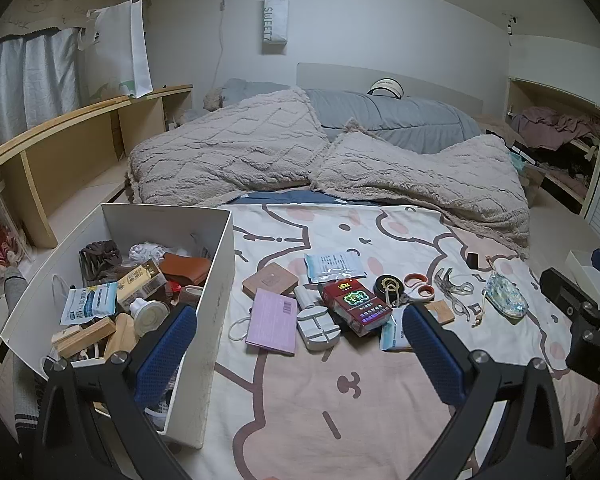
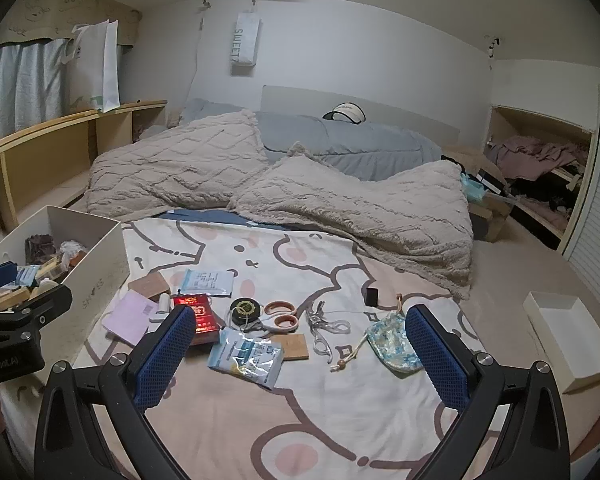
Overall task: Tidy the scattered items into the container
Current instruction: 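Move both tools toward the scattered items on the bed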
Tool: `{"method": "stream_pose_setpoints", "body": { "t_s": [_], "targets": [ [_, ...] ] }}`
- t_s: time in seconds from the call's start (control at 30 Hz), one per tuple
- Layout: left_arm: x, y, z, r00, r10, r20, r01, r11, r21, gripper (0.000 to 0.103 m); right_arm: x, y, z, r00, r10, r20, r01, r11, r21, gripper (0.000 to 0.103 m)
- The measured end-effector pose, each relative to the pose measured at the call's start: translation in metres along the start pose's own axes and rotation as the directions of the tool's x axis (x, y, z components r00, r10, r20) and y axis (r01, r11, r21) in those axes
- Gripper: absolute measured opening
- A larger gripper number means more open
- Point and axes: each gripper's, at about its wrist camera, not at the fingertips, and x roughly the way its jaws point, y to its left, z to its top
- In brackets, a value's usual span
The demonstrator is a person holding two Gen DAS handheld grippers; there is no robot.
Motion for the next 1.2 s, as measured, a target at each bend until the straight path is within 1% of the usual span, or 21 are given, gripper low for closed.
{"method": "stream_pose_setpoints", "body": {
  "t_s": [0.67, 0.77, 0.83, 1.0, 1.2],
  "targets": [
    [-0.003, 0.001, 0.001, 1.000, -0.002, 0.004, 0.002, 1.000, -0.014, 0.103, 0.000, -0.001, 0.001, 1.000, 0.002, 0.004, -0.002, 1.000, 0.003, 0.103],
    [-0.001, 0.001, 0.001, 1.000, -0.022, -0.004, 0.022, 0.999, -0.024, 0.103, 0.004, -0.003, 0.001, 1.000, 0.011, -0.001, -0.011, 1.000, 0.019, 0.103],
    [0.004, 0.000, 0.000, 0.999, -0.032, -0.020, 0.032, 0.999, -0.030, 0.103, 0.008, -0.005, 0.000, 1.000, 0.010, -0.009, -0.010, 1.000, 0.029, 0.103],
    [0.024, -0.005, -0.007, 0.998, -0.017, -0.057, 0.017, 1.000, -0.006, 0.103, 0.028, -0.006, -0.006, 0.997, 0.037, -0.062, -0.033, 0.998, 0.054, 0.103],
    [0.051, -0.012, -0.021, 0.993, -0.004, -0.114, 0.006, 1.000, 0.018, 0.103, 0.054, -0.001, -0.018, 0.990, 0.027, -0.139, -0.022, 0.999, 0.041, 0.103]
  ]
}}
